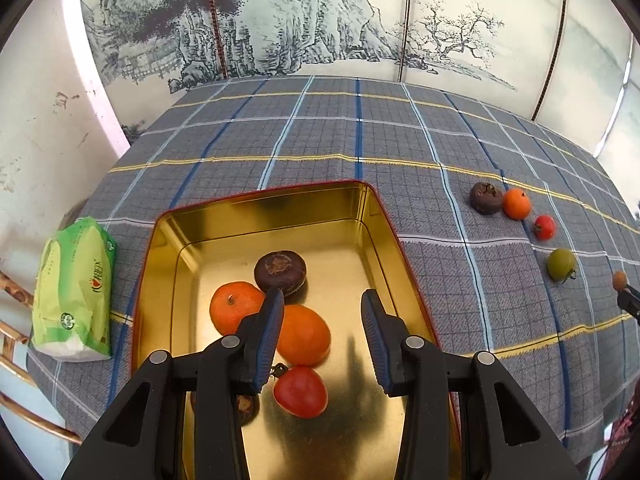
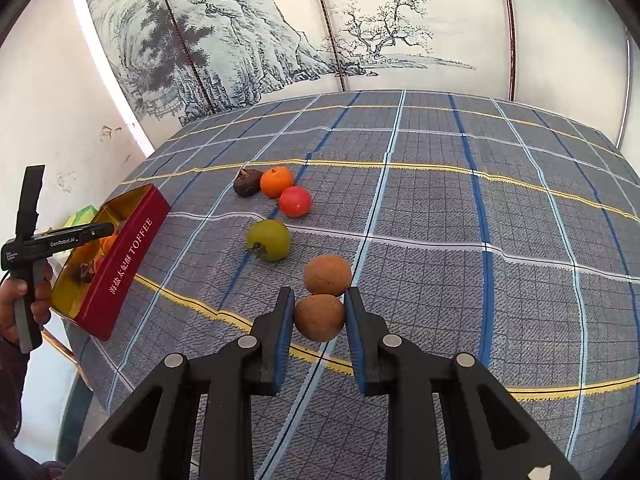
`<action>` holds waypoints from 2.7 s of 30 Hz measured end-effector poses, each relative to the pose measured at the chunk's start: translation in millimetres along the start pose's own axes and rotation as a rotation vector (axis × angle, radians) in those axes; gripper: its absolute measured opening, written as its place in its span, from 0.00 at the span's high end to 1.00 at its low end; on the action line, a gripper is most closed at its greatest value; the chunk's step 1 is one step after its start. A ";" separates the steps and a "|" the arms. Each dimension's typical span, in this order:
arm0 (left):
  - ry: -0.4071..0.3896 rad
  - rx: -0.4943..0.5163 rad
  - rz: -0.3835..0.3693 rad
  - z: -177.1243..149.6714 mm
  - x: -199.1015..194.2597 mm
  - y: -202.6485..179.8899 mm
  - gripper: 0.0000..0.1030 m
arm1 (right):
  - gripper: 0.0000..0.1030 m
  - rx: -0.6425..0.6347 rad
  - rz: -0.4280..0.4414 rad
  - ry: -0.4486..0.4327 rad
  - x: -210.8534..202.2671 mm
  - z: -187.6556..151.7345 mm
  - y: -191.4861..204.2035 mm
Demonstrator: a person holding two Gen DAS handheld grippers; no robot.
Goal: Organize fruits
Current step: 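Carry the mandarin into the tray and release it with the left gripper, then carry the two brown fruits into the tray and release with the right gripper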
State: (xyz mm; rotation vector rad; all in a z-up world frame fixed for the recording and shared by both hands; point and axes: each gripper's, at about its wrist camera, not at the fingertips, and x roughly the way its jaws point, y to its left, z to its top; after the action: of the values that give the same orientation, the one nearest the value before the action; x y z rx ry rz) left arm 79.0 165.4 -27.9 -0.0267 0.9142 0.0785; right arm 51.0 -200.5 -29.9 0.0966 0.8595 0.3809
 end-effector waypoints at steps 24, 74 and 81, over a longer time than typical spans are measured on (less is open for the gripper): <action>-0.091 -0.048 0.113 -39.8 -50.8 10.5 0.38 | 0.77 -0.119 0.129 -0.027 -10.6 26.4 86.8; -0.114 -0.192 0.146 -109.7 -92.1 87.0 0.20 | 0.77 -0.401 0.440 0.288 114.7 -1.8 318.1; -0.108 -0.185 0.158 -110.0 -91.8 84.4 0.20 | 0.74 -0.387 0.447 0.261 111.8 4.6 316.6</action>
State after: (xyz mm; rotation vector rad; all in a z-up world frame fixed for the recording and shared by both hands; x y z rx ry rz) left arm -70.4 238.1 -21.4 -0.1208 0.7978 0.3081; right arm 29.2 134.5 -33.1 -0.1259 1.0047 0.9889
